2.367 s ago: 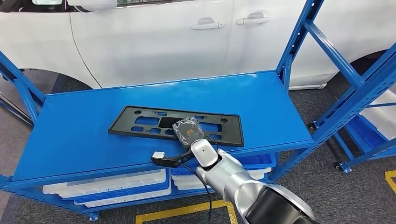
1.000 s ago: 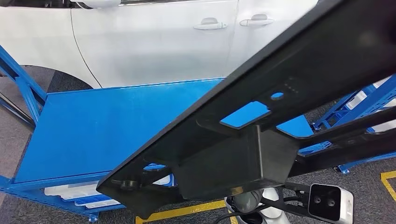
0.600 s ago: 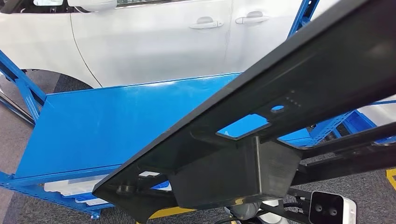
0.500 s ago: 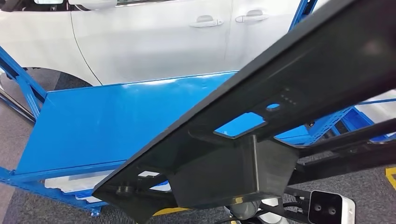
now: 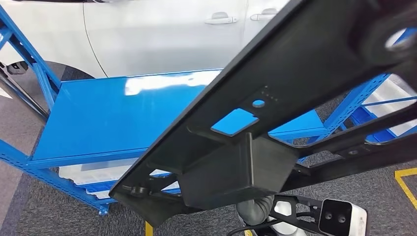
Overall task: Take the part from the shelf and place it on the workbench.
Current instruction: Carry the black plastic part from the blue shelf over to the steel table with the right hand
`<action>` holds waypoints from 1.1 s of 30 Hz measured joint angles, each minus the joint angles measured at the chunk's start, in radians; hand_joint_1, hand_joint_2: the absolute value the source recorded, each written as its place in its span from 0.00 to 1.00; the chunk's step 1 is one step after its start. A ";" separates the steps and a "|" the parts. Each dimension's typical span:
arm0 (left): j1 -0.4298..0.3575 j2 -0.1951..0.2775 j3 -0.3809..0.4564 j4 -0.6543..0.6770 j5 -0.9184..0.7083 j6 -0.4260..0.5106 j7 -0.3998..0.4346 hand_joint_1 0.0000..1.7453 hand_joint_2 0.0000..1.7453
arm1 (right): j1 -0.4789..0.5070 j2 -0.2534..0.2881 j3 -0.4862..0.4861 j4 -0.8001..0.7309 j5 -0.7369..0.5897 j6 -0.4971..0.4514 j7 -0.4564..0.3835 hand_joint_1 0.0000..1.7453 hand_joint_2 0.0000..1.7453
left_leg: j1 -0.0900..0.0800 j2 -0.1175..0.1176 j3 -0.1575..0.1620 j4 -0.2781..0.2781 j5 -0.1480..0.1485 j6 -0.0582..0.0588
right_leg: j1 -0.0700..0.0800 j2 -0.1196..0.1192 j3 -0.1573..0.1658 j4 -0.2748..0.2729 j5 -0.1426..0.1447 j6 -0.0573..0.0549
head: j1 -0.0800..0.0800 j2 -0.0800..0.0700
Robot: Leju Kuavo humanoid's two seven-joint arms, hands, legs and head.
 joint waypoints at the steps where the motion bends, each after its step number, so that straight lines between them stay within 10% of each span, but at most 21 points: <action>1: 0.000 -0.002 -0.001 0.000 -0.007 0.001 0.004 0.00 1.00 | 0.001 -0.005 0.000 0.007 0.003 -0.006 0.000 1.00 1.00 | 0.000 0.000 -0.016 0.002 0.010 -0.002 | 0.000 0.000 0.021 0.000 0.016 0.000 | 0.000 0.000; 5: 0.000 -0.017 -0.007 0.000 -0.026 0.009 0.016 0.00 1.00 | 0.002 -0.020 -0.001 0.046 0.005 0.003 0.000 1.00 1.00 | -0.002 -0.001 -0.057 0.008 0.044 -0.016 | 0.007 0.001 0.211 -0.232 0.063 -0.019 | 0.000 0.000; 7: 0.001 -0.024 -0.007 0.000 -0.027 0.013 0.018 0.00 1.00 | 0.004 -0.023 -0.001 0.074 0.004 0.040 0.000 1.00 1.00 | -0.002 -0.001 -0.062 0.003 0.061 -0.028 | 0.015 0.001 0.244 -0.294 0.054 -0.033 | 0.000 0.000; 10: 0.005 -0.030 -0.007 0.000 -0.029 0.013 0.017 0.00 1.00 | 0.004 -0.022 -0.001 0.120 0.009 0.079 0.001 1.00 1.00 | 0.000 -0.002 -0.072 0.014 0.049 -0.044 | 0.011 -0.004 0.226 -0.307 0.083 -0.057 | 0.000 0.000; 13: 0.007 -0.033 -0.009 0.000 -0.040 0.012 0.016 0.00 1.00 | 0.004 -0.015 -0.001 0.143 0.015 0.077 0.001 1.00 1.00 | 0.003 -0.003 -0.114 0.162 -0.094 -0.052 | 0.012 -0.010 0.187 -0.310 0.120 -0.073 | 0.000 0.000; 15: 0.007 -0.034 -0.010 0.000 -0.048 0.011 0.016 0.00 1.00 | 0.008 -0.013 -0.001 0.151 0.020 0.064 0.001 1.00 1.00 | 0.004 -0.003 -0.125 0.269 -0.137 -0.057 | 0.014 -0.011 0.155 -0.305 0.143 -0.074 | 0.000 0.000; 17: 0.006 -0.034 -0.012 0.000 -0.053 0.011 0.018 0.00 1.00 | 0.013 -0.013 -0.001 0.153 0.024 0.052 0.001 1.00 1.00 | 0.005 -0.003 -0.080 0.265 -0.095 -0.059 | 0.015 -0.011 0.119 -0.297 0.164 -0.071 | 0.000 0.000; 19: 0.003 -0.034 -0.012 0.000 -0.058 0.011 0.021 0.00 1.00 | 0.017 -0.013 -0.001 0.153 0.026 0.048 0.001 1.00 1.00 | 0.004 -0.003 0.024 0.141 -0.065 -0.054 | 0.017 -0.011 0.088 -0.286 0.182 -0.064 | 0.000 0.000; 22: -0.001 -0.034 -0.014 0.000 -0.062 0.011 0.025 0.00 1.00 | 0.020 -0.014 -0.001 0.150 0.026 0.045 0.000 1.00 1.00 | -0.004 -0.005 0.121 -0.012 -0.096 -0.038 | 0.019 -0.012 0.069 -0.277 0.208 -0.047 | 0.000 0.000; 25: 0.003 -0.036 -0.014 0.000 -0.063 0.010 0.029 0.00 1.00 | 0.029 -0.016 -0.004 0.149 0.025 0.046 0.000 1.00 1.00 | -0.002 0.000 0.100 -0.020 -0.071 -0.016 | 0.015 -0.008 0.057 -0.268 0.202 -0.029 | 0.000 0.000; 29: 0.003 -0.036 -0.015 0.001 -0.069 0.011 0.029 0.00 1.00 | 0.042 -0.021 -0.015 0.148 0.025 0.060 0.000 1.00 1.00 | 0.001 0.006 0.040 -0.020 -0.019 0.001 | 0.006 -0.003 0.005 -0.067 0.015 -0.012 | 0.000 0.000; 31: 0.005 -0.037 -0.016 0.001 -0.072 0.011 0.025 0.00 1.00 | 0.048 -0.022 -0.022 0.147 0.027 0.070 0.000 1.00 1.00 | 0.001 0.006 0.005 -0.019 0.005 -0.002 | 0.002 -0.003 0.011 0.011 0.019 -0.007 | 0.000 0.000; 33: 0.005 -0.037 -0.017 0.001 -0.073 0.012 0.022 0.00 1.00 | 0.050 -0.023 -0.027 0.146 0.029 0.077 0.000 1.00 1.00 | 0.001 0.006 -0.026 -0.015 0.025 -0.007 | -0.001 -0.003 0.073 -0.030 0.084 -0.007 | 0.000 0.000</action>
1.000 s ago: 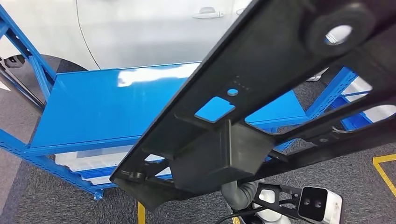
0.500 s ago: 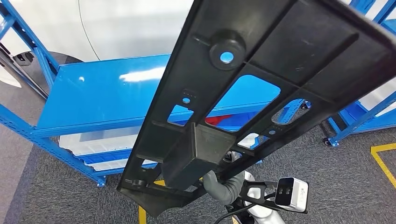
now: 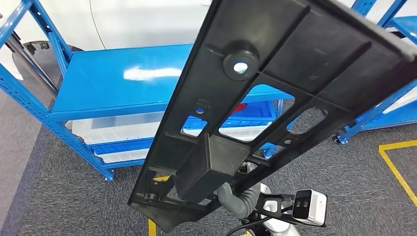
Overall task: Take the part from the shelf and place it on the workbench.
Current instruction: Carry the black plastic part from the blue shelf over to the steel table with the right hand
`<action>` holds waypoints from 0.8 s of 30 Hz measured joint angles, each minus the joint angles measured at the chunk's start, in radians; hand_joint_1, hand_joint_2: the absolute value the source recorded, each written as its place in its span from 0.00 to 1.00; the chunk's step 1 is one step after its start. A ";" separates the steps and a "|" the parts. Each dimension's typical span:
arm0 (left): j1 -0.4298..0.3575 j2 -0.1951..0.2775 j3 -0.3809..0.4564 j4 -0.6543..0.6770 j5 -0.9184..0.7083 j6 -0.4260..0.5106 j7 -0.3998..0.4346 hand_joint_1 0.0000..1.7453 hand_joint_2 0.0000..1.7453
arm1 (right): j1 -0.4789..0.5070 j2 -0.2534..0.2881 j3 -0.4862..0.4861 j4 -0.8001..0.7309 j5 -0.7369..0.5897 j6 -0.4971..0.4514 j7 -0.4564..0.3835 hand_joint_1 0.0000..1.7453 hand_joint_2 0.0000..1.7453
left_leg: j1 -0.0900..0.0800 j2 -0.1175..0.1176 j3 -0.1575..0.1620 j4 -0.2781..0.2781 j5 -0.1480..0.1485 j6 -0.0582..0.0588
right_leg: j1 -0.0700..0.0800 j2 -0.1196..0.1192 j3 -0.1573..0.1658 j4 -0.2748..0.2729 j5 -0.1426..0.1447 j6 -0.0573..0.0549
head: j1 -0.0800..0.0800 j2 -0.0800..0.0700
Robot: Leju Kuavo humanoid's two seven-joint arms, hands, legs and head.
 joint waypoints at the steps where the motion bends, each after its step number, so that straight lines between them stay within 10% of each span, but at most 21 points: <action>1: 0.000 0.000 -0.001 0.000 -0.001 0.000 0.000 0.00 1.00 | 0.000 0.000 -0.003 -0.001 0.001 0.002 0.000 1.00 1.00 | -0.001 0.000 -0.011 0.002 0.009 -0.004 | 0.001 0.000 0.056 -0.066 0.012 -0.004 | 0.000 0.000; 3: -0.001 -0.001 -0.002 0.000 -0.004 0.000 0.000 0.00 1.00 | 0.000 0.000 -0.007 -0.005 0.004 0.007 0.000 1.00 1.00 | -0.003 0.000 -0.024 0.007 0.024 -0.015 | 0.005 0.000 0.161 -0.213 -0.016 -0.016 | 0.000 0.000; 5: -0.003 -0.002 -0.003 0.000 -0.006 0.004 0.004 0.00 1.00 | 0.002 0.000 -0.010 -0.009 0.006 0.010 0.000 1.00 1.00 | -0.003 0.000 -0.027 0.007 0.037 -0.028 | 0.011 0.000 0.199 -0.281 -0.044 -0.030 | 0.000 0.000; 8: -0.004 -0.002 -0.003 0.000 -0.007 0.009 0.014 0.00 1.00 | 0.006 0.000 -0.015 -0.010 0.010 0.010 0.000 1.00 1.00 | 0.003 -0.001 -0.043 0.038 0.012 -0.043 | 0.008 -0.003 0.189 -0.290 -0.025 -0.053 | 0.000 0.000; 11: -0.004 -0.002 -0.003 0.000 -0.008 0.012 0.024 0.00 1.00 | 0.010 0.000 -0.017 -0.011 0.011 0.009 0.000 1.00 1.00 | 0.006 -0.002 -0.103 0.213 -0.105 -0.052 | 0.011 -0.006 0.168 -0.290 -0.006 -0.067 | 0.000 0.000; 13: -0.004 -0.003 -0.003 0.000 -0.008 0.016 0.030 0.00 1.00 | 0.015 0.000 -0.021 -0.011 0.010 0.013 0.000 1.00 1.00 | 0.006 -0.002 -0.117 0.289 -0.127 -0.056 | 0.013 -0.006 0.154 -0.285 0.003 -0.066 | 0.000 0.000; 18: -0.005 -0.001 -0.002 0.000 -0.003 0.021 0.034 0.00 1.00 | 0.014 0.001 -0.031 -0.015 0.001 0.031 0.000 1.00 1.00 | 0.002 -0.002 0.049 0.043 -0.045 -0.040 | 0.017 -0.006 0.132 -0.263 0.005 -0.053 | 0.000 0.000; 24: -0.004 -0.005 0.001 0.000 0.004 0.024 0.035 0.00 1.00 | 0.003 0.001 -0.047 -0.021 -0.006 0.036 0.000 1.00 1.00 | 0.006 0.000 0.052 0.003 -0.036 -0.002 | 0.016 -0.003 0.093 -0.194 -0.036 -0.020 | 0.000 0.000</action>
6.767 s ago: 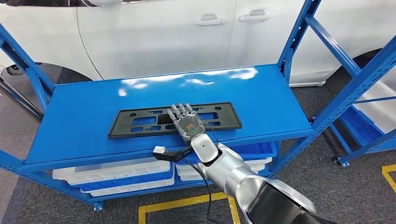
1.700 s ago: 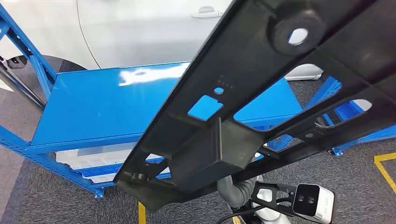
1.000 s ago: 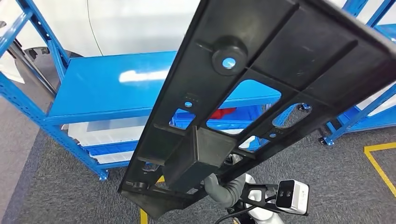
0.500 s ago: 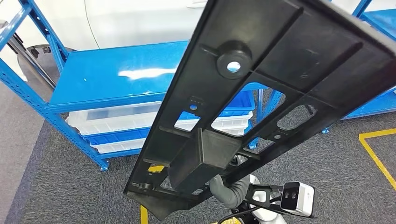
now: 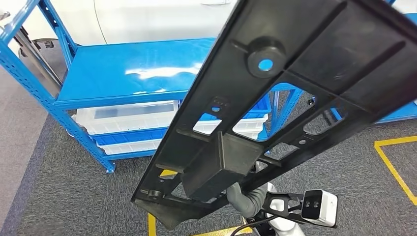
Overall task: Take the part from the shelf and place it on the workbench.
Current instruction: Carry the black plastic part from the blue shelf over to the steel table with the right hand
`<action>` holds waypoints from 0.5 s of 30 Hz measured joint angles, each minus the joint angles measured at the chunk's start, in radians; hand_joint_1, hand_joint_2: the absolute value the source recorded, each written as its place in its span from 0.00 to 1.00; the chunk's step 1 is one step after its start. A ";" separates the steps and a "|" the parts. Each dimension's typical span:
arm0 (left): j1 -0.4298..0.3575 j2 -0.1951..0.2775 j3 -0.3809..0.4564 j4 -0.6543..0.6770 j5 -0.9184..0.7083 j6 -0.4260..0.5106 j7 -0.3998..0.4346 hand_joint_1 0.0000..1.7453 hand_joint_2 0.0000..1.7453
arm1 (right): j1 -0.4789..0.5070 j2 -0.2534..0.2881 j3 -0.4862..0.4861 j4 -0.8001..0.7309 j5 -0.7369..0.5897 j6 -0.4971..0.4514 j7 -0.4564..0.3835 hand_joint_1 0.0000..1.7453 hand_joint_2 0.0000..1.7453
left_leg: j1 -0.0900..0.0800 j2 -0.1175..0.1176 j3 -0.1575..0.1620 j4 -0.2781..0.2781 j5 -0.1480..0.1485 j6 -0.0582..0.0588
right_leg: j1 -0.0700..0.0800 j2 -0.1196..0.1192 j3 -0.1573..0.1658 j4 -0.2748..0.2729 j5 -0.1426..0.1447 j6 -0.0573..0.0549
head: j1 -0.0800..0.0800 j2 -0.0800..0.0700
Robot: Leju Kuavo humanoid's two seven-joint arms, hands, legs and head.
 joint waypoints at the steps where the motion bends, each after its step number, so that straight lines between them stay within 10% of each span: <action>1: -0.001 0.000 0.001 0.000 0.000 0.000 0.000 0.00 1.00 | -0.002 0.000 -0.003 0.000 0.001 -0.001 0.000 1.00 1.00 | -0.001 0.002 -0.003 0.000 0.002 0.004 | -0.003 0.002 -0.028 0.059 -0.032 0.004 | 0.000 0.000; 4: -0.001 0.000 0.005 0.000 0.001 0.000 0.000 0.00 1.00 | -0.003 -0.002 -0.011 -0.003 0.013 -0.007 0.000 1.00 1.00 | -0.003 0.011 -0.011 0.002 0.005 0.008 | -0.009 0.002 -0.105 0.215 -0.081 0.012 | 0.000 0.000; 9: 0.002 -0.003 0.010 0.000 0.002 0.008 0.001 0.00 1.00 | -0.018 -0.005 -0.015 -0.043 0.033 -0.007 0.000 1.00 1.00 | -0.007 0.037 -0.012 0.011 0.002 -0.004 | -0.005 -0.042 0.004 -0.024 0.050 0.001 | 0.000 0.000; 15: 0.002 0.000 0.016 0.000 0.000 0.050 0.036 0.00 1.00 | -0.028 -0.007 -0.024 -0.064 0.047 -0.036 0.000 1.00 1.00 | -0.008 0.041 -0.031 0.059 -0.037 -0.036 | -0.005 -0.016 0.006 -0.068 0.069 -0.033 | 0.000 0.000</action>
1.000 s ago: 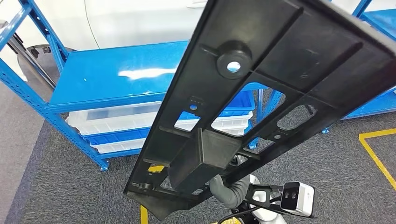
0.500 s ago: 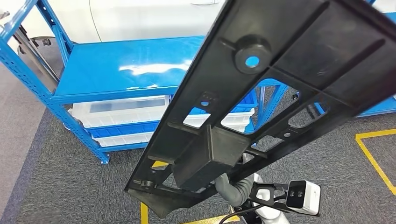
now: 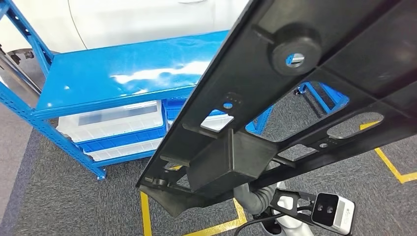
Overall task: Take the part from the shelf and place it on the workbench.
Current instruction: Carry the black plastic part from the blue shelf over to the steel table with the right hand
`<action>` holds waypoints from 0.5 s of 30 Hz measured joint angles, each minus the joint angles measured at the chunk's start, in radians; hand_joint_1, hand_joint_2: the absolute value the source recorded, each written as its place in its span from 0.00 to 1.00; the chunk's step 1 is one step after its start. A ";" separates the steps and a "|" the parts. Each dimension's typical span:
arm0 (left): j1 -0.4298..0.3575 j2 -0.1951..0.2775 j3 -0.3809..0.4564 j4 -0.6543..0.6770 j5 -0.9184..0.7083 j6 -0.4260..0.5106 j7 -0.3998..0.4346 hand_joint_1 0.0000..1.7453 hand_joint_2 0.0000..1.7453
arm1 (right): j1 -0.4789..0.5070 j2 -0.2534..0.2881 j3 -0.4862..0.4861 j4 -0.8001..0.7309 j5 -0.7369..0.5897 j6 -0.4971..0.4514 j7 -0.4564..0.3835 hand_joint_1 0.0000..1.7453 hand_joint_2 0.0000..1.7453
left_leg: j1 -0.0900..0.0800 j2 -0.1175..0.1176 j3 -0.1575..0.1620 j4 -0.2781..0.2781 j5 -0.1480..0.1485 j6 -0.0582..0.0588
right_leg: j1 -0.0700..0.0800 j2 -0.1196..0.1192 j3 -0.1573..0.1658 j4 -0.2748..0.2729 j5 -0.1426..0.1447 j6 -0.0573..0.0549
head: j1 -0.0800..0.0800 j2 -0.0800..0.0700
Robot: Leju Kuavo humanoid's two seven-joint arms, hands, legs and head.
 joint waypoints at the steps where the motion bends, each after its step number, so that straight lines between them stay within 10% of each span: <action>1: 0.002 0.001 0.000 0.000 -0.004 0.009 0.011 0.00 1.00 | -0.001 0.000 -0.002 -0.002 0.004 -0.008 0.000 1.00 1.00 | 0.001 -0.017 -0.023 0.054 -0.033 -0.003 | -0.001 0.007 -0.001 -0.001 0.003 -0.004 | 0.000 0.000; 3: 0.008 0.004 0.001 0.000 -0.010 0.023 0.029 0.00 1.00 | 0.001 0.000 -0.006 -0.003 0.010 -0.020 0.000 1.00 1.00 | 0.002 -0.035 -0.081 0.186 -0.093 -0.008 | -0.001 0.026 -0.004 0.000 0.005 -0.008 | 0.000 0.000; 5: 0.012 0.008 0.002 0.000 -0.017 0.033 0.046 0.00 1.00 | 0.006 -0.001 -0.012 -0.006 0.016 -0.031 0.000 1.00 1.00 | 0.002 -0.040 -0.099 0.230 -0.091 -0.009 | 0.000 0.047 -0.006 0.002 0.006 -0.009 | 0.000 0.000; 9: 0.013 0.024 0.002 0.000 -0.033 0.046 0.075 0.00 1.00 | 0.010 -0.004 -0.030 -0.027 0.031 -0.063 0.000 1.00 1.00 | 0.007 -0.084 0.008 0.011 0.017 -0.003 | 0.000 0.089 -0.011 0.017 0.002 0.003 | 0.000 0.000; 13: 0.012 0.036 0.002 0.000 -0.039 0.054 0.089 0.00 1.00 | 0.026 -0.009 -0.053 -0.064 0.053 -0.113 0.000 1.00 1.00 | 0.007 -0.086 0.024 -0.035 0.021 0.017 | -0.002 0.115 -0.029 0.024 0.007 0.028 | 0.000 0.000; 15: 0.010 0.042 0.002 0.000 -0.048 0.054 0.086 0.00 1.00 | 0.030 -0.013 -0.062 -0.083 0.067 -0.144 0.000 1.00 1.00 | 0.009 -0.067 0.025 -0.043 0.027 0.032 | -0.002 0.085 -0.047 0.062 -0.019 0.039 | 0.000 0.000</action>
